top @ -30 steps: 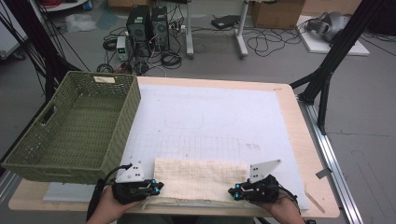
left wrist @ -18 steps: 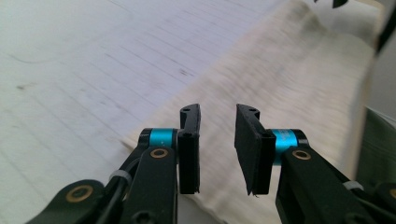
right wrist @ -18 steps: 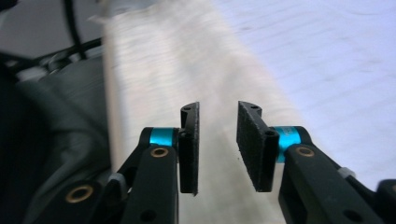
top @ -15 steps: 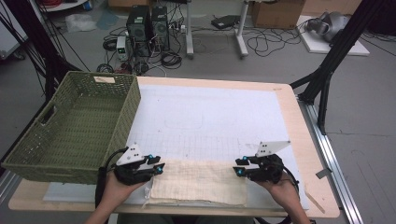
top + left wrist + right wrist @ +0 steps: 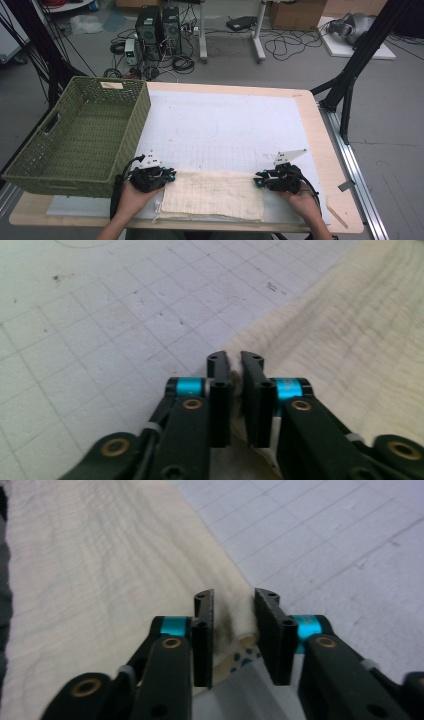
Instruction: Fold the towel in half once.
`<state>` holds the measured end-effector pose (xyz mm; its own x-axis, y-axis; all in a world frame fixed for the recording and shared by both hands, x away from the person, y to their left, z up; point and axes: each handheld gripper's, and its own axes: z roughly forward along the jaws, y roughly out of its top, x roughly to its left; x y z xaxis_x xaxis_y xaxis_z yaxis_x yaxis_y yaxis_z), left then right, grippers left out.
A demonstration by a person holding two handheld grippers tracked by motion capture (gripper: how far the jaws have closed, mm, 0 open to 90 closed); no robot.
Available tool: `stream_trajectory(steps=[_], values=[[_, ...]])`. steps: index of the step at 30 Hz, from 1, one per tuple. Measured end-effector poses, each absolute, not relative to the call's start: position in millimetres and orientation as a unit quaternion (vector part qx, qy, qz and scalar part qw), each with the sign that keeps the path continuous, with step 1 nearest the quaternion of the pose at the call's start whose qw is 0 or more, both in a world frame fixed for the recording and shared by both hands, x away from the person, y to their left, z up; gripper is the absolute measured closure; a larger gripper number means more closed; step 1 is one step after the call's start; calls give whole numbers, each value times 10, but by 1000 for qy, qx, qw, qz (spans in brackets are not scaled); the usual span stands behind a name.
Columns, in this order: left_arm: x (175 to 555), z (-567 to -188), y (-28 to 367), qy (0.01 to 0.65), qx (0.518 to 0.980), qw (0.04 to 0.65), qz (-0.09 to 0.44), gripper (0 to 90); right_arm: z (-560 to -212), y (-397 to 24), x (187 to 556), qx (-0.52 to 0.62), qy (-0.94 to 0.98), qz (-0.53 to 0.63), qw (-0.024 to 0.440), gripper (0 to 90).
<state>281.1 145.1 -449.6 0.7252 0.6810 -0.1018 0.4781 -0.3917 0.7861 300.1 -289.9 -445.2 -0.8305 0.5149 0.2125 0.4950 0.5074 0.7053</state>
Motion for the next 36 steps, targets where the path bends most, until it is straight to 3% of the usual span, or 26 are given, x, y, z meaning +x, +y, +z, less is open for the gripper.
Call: stream_trajectory(steps=[1,4,19,26,29,33,36], values=[[2806,-4491,1442,350,826,425,121,850,-4451,-2891,2994,283,871,401,7,823],[2795,-4485,1427,353,822,427,134,863,-4432,-2869,2983,269,877,399,8,853],[3218,-4347,1262,382,780,451,207,864,-4222,-3005,3357,304,851,421,73,856],[3398,-4445,1267,400,776,447,194,859,-4272,-3023,3553,329,837,431,75,850],[3411,-4471,1266,400,781,444,183,800,-4330,-2980,3578,333,840,422,72,797],[3417,-4452,1309,405,771,456,185,723,-4341,-2978,3579,343,827,441,66,642],[3414,-4451,1326,405,771,458,179,678,-4326,-2977,3560,345,822,448,66,579]])
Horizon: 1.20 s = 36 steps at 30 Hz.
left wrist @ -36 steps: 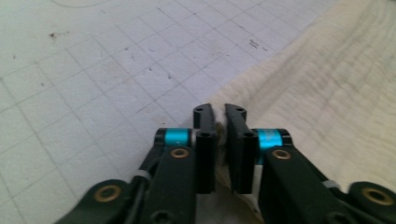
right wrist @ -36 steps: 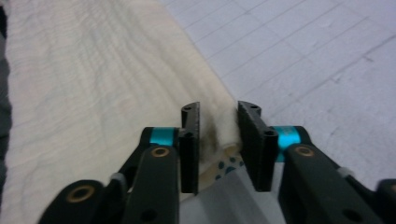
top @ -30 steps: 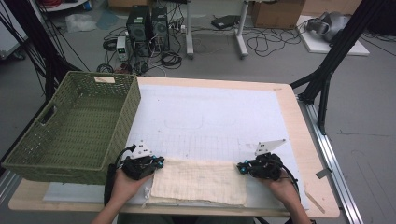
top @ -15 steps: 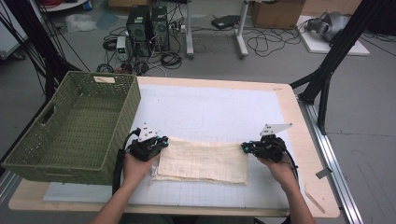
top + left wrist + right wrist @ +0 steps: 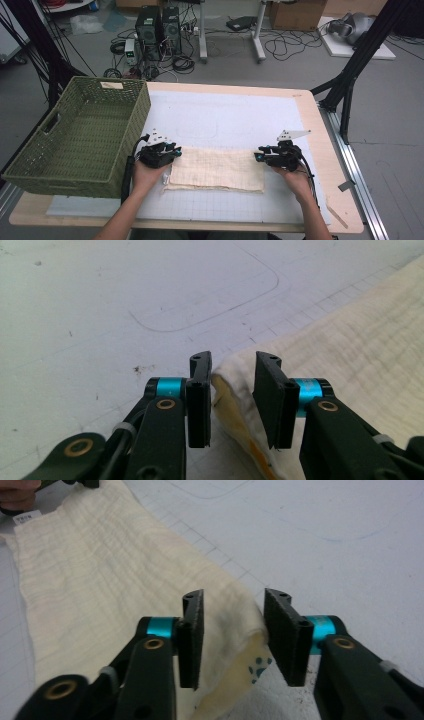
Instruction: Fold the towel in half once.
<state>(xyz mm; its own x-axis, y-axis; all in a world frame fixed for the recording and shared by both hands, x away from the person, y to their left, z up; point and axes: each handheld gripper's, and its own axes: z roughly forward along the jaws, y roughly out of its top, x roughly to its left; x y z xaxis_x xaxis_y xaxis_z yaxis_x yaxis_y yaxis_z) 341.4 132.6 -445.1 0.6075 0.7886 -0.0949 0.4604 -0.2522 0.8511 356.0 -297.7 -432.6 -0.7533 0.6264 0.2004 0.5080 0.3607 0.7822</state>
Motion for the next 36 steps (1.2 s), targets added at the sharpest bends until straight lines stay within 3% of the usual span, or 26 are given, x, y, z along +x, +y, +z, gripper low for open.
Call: stream_trajectory(steps=[10,18,36], values=[[3406,-4348,1362,394,766,477,176,637,-4290,-2976,3548,342,814,465,67,419],[3466,-4162,1382,388,762,484,186,625,-4112,-2975,3601,348,809,468,71,352],[3506,-4205,1373,391,769,474,176,609,-4149,-2931,3616,345,822,447,73,344]])
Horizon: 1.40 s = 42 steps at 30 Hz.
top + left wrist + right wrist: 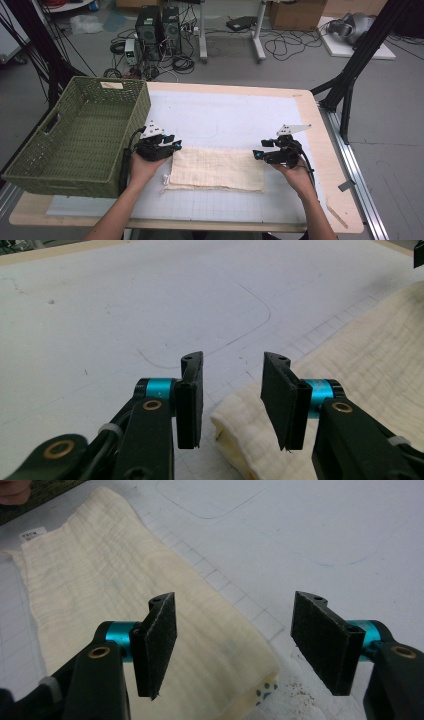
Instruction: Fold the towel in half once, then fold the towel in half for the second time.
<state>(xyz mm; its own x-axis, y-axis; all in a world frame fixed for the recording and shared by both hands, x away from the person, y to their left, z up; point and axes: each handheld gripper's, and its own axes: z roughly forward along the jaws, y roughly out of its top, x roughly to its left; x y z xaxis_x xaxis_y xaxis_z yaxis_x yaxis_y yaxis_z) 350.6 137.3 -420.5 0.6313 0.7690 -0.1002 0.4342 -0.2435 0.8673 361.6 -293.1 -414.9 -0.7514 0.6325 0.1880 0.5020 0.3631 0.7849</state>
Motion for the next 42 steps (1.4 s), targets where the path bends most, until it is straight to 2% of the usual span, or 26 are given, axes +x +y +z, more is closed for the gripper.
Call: stream_trajectory(steps=[11,14,17,25,34,39,42], values=[[3526,-4239,1355,390,775,468,169,612,-4166,-2927,3636,344,823,446,73,349],[3536,-4251,1363,395,774,465,166,591,-4180,-2933,3648,348,823,444,71,365],[3550,-4274,1351,400,777,459,162,524,-4193,-2930,3660,348,824,441,71,382],[3586,-4339,1320,398,788,446,146,530,-4227,-2928,3689,352,828,431,69,406],[3621,-4395,1304,406,794,429,142,564,-4249,-2921,3667,353,837,412,69,442],[3642,-4432,1295,406,801,419,135,638,-4288,-2911,3706,357,839,405,73,497],[3656,-4469,1280,399,811,409,127,717,-4340,-2895,3741,358,843,395,66,530]])
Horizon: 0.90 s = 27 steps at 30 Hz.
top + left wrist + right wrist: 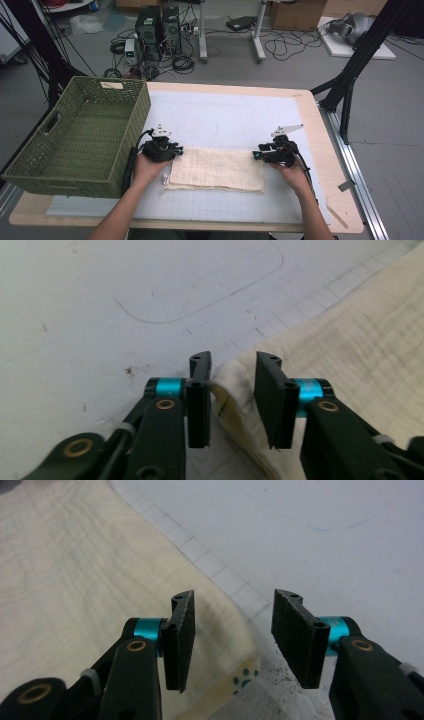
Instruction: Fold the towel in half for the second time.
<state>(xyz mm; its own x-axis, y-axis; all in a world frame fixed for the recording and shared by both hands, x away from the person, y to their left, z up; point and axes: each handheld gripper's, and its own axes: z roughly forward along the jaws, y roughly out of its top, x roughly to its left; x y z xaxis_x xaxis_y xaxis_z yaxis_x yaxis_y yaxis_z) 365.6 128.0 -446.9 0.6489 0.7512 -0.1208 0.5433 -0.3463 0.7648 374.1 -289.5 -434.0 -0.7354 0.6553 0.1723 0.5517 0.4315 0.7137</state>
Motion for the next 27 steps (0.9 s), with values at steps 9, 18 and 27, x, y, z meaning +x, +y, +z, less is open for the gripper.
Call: stream_trajectory(steps=[9,18,27], values=[[3634,-4451,1278,389,812,414,135,865,-4380,-2882,3737,334,864,374,38,850],[3525,-4328,1367,383,787,454,168,869,-4234,-2976,3648,328,847,414,52,860],[3304,-4283,1360,361,783,466,198,867,-4161,-2994,3401,308,844,434,73,859]])
